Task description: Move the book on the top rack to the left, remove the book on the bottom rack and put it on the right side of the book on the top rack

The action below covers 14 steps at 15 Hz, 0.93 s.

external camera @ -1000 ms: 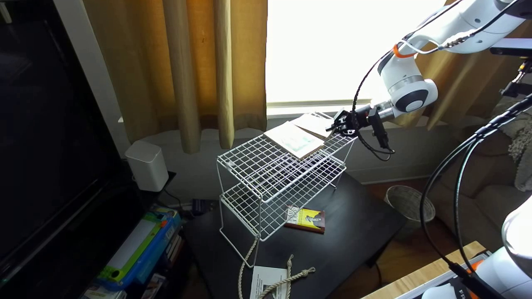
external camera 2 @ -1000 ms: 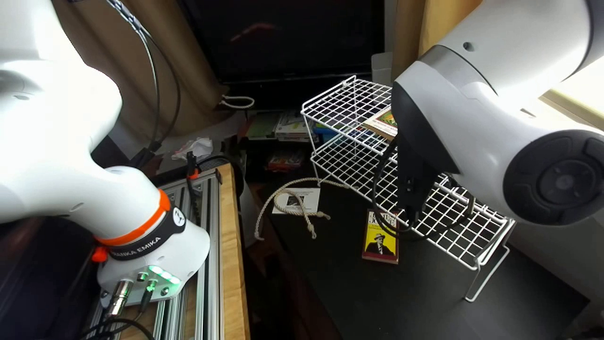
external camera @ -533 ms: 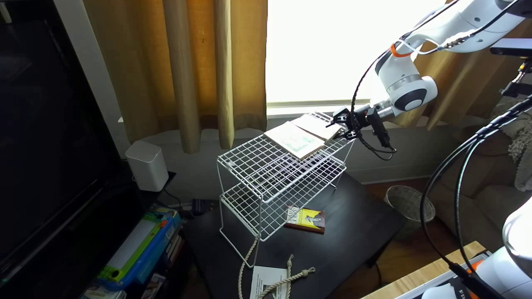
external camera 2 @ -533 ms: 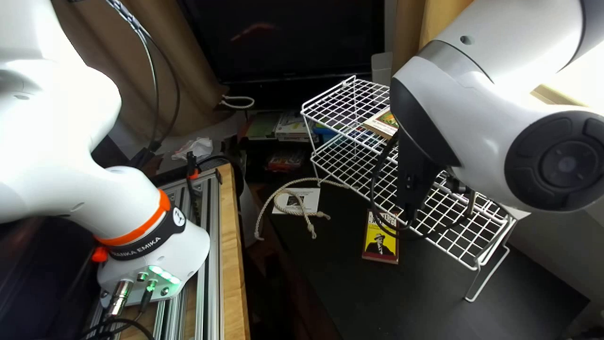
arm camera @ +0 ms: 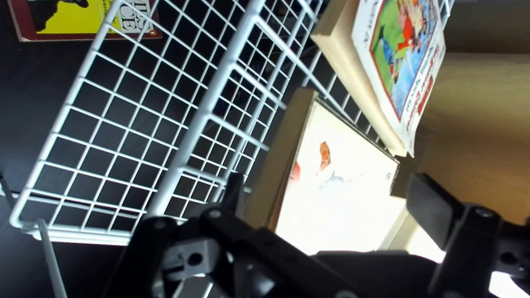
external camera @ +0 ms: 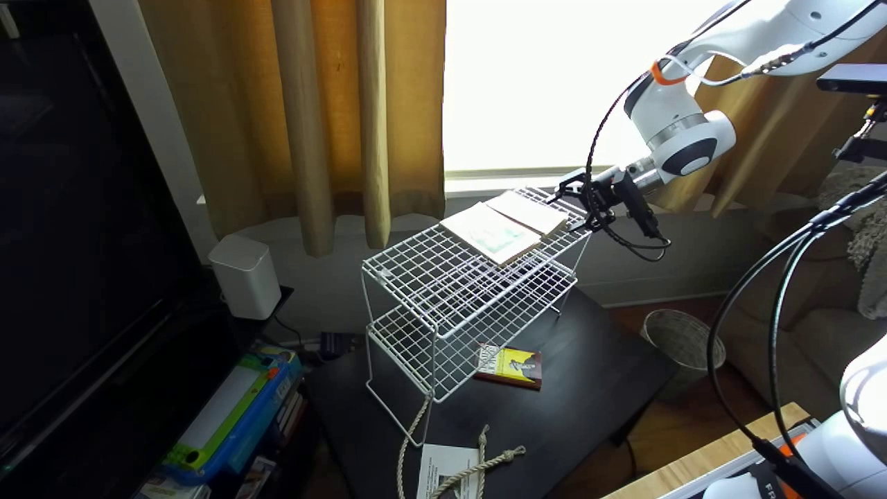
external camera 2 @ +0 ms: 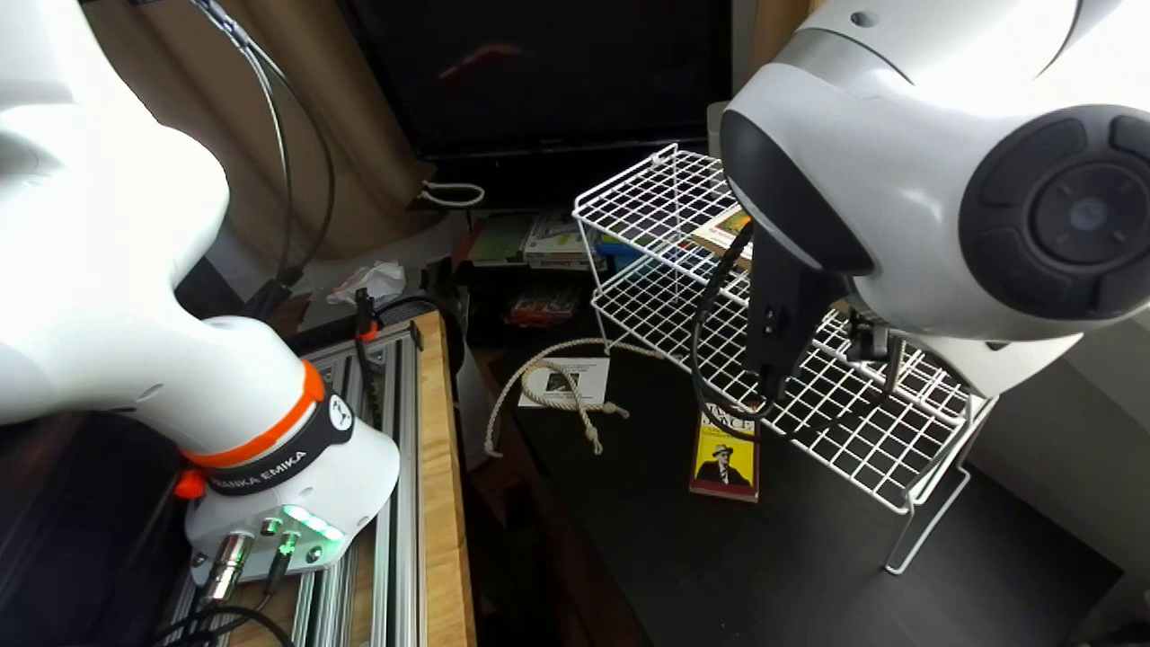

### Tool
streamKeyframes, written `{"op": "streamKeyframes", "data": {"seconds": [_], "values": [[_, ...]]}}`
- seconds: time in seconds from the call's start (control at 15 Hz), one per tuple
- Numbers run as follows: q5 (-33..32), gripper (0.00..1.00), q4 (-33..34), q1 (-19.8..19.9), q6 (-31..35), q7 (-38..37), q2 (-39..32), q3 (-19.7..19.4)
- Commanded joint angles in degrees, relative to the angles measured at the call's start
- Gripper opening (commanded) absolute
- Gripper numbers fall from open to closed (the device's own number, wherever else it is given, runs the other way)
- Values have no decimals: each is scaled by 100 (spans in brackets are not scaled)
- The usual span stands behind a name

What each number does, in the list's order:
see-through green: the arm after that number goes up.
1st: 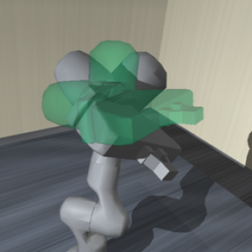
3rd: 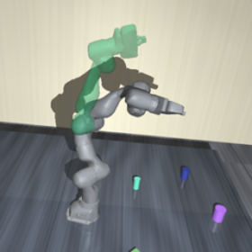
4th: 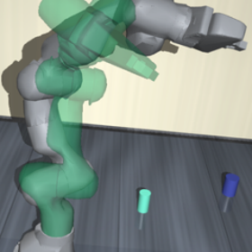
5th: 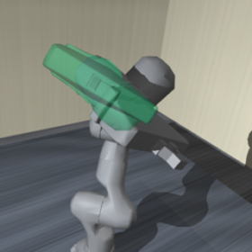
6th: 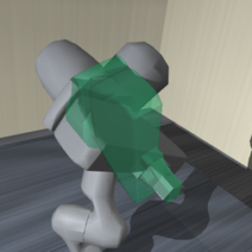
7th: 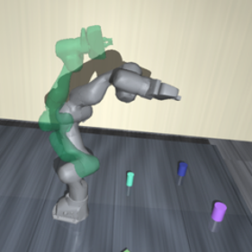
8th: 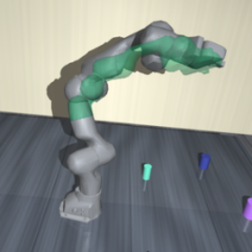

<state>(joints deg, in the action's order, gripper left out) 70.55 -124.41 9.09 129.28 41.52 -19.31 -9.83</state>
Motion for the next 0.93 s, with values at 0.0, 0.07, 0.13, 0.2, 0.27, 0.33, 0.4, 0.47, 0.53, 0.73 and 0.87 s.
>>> {"op": "streamKeyframes", "data": {"seconds": [0.0, 0.07, 0.13, 0.2, 0.27, 0.33, 0.4, 0.47, 0.53, 0.73, 0.87], "values": [[-319, 100, -422, -50, 277, -424, 490, 20], [-379, 100, -477, -43, 302, -479, 589, 24], [-429, 100, -545, -51, 381, -522, 703, 28], [-505, 100, -616, -53, 433, -559, 824, 29], [-644, 100, -697, -70, 538, -619, 953, 19], [-784, 100, -776, -88, 653, -672, 1080, 20], [-1000, 100, -879, -125, 913, -670, 1217, 20], [-1234, 100, -956, -147, 1093, -745, 1345, 29], [-1462, 100, -1059, -177, 1387, -782, 1475, 51], [-2222, 100, -1373, -227, 2043, -976, 1858, 153], [-2671, 100, -1531, -226, 2292, -1036, 2089, 216]]}}
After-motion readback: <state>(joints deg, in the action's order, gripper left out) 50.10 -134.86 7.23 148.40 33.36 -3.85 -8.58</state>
